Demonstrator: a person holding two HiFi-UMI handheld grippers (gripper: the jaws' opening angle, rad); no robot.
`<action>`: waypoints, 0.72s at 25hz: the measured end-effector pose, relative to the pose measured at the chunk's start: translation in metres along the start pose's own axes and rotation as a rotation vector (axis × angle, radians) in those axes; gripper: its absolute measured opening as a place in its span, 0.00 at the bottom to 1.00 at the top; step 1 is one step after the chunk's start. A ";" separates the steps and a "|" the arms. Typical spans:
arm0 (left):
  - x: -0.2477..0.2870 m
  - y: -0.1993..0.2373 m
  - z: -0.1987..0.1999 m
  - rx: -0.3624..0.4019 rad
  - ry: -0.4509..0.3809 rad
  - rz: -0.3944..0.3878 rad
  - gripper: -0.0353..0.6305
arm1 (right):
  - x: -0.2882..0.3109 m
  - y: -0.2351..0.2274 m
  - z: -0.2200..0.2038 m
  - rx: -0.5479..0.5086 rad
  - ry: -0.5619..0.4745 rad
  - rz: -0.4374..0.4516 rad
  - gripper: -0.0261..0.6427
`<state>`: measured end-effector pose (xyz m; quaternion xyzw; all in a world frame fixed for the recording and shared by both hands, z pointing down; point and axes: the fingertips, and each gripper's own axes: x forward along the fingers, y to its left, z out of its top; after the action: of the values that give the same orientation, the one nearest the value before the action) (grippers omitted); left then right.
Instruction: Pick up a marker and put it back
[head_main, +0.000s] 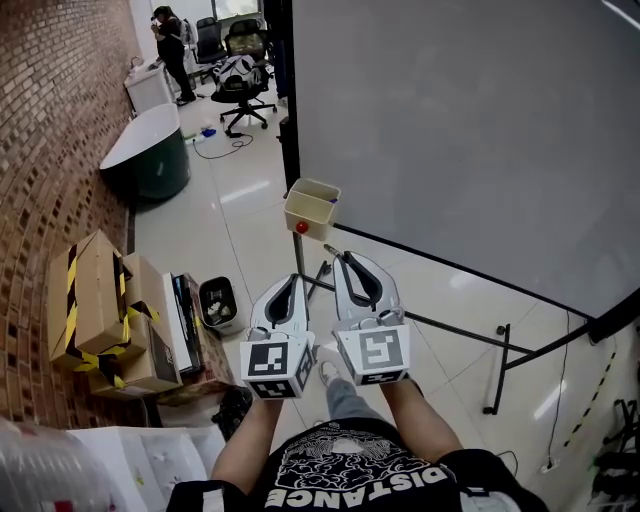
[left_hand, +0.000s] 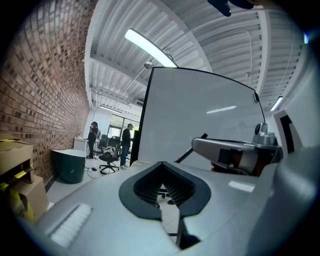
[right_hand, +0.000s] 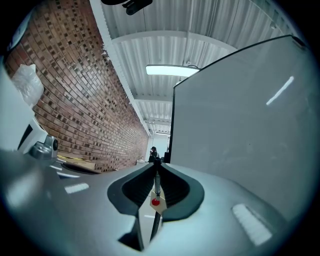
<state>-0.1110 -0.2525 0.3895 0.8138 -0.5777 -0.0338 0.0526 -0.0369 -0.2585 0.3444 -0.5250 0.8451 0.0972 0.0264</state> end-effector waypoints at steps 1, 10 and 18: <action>0.000 -0.001 -0.001 -0.002 0.004 -0.002 0.06 | -0.001 0.000 -0.001 0.001 0.001 -0.001 0.09; 0.003 -0.004 -0.009 -0.017 0.019 -0.013 0.06 | 0.000 -0.003 -0.005 0.006 0.001 -0.004 0.09; 0.020 0.002 -0.009 -0.031 0.017 -0.013 0.06 | 0.020 -0.014 -0.007 -0.002 -0.003 -0.013 0.09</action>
<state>-0.1054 -0.2713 0.3988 0.8170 -0.5713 -0.0360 0.0698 -0.0329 -0.2833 0.3468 -0.5306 0.8414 0.0987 0.0276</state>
